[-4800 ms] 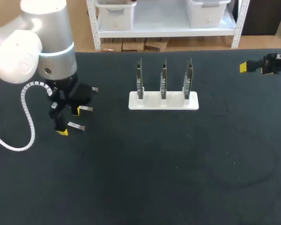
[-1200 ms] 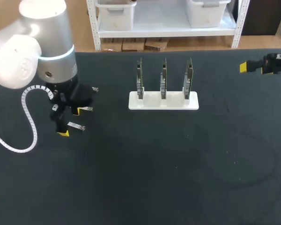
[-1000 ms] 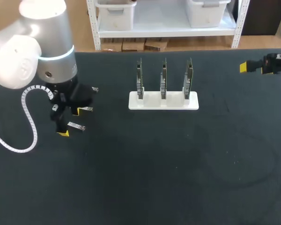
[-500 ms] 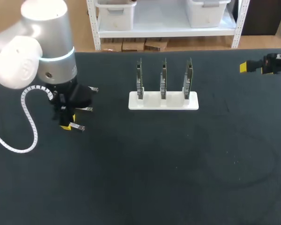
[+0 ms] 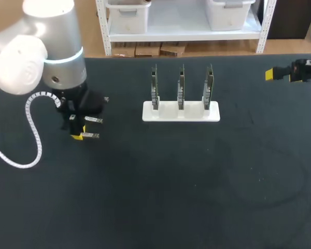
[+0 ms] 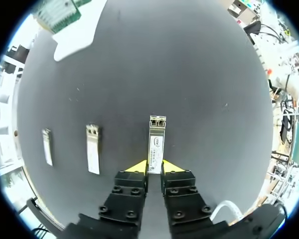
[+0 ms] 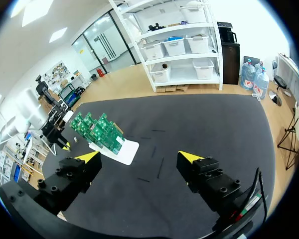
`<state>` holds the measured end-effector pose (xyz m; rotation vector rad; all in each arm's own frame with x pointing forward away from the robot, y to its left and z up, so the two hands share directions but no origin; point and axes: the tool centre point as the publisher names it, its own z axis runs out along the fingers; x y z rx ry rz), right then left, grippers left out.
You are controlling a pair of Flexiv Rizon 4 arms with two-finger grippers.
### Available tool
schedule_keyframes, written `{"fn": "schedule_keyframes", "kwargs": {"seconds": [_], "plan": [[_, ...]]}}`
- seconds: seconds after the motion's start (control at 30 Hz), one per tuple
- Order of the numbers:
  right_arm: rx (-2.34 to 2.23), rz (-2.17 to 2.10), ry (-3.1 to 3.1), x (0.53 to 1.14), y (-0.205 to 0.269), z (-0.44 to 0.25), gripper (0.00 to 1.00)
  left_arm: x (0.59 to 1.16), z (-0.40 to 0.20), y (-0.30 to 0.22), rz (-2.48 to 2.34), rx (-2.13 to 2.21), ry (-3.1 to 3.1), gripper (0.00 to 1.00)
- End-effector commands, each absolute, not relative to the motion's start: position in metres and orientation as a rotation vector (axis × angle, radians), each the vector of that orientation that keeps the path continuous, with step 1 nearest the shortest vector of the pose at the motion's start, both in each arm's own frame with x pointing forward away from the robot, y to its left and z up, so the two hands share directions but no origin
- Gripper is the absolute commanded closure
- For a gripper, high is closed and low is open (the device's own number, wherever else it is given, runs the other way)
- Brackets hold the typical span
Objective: Pick up the optical module with the left hand, and insert it into the network port with the right hand.
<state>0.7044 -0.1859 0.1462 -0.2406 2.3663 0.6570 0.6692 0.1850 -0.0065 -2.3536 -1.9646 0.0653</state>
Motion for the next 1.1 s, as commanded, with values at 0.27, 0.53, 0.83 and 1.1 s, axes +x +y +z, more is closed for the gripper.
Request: {"fn": "schedule_keyframes", "kwargs": {"seconds": [0.27,0.53,0.83,1.1], "plan": [[-0.239,0.654,2.368,0.703,-0.186,0.147,0.0,0.651,0.041,0.179,0.047,-2.372,-2.061,1.0],[-0.239,0.654,2.368,0.703,-0.186,0.147,0.0,0.665,0.078,0.163,0.306,-2.402,-2.258,1.0],[-0.239,0.654,2.368,0.703,-0.186,0.147,0.0,0.671,0.114,0.134,0.571,-2.468,-2.316,1.0],[-0.239,0.654,2.368,0.703,-0.186,0.147,0.0,0.67,0.144,0.108,0.559,-2.594,-2.278,1.0]]}}
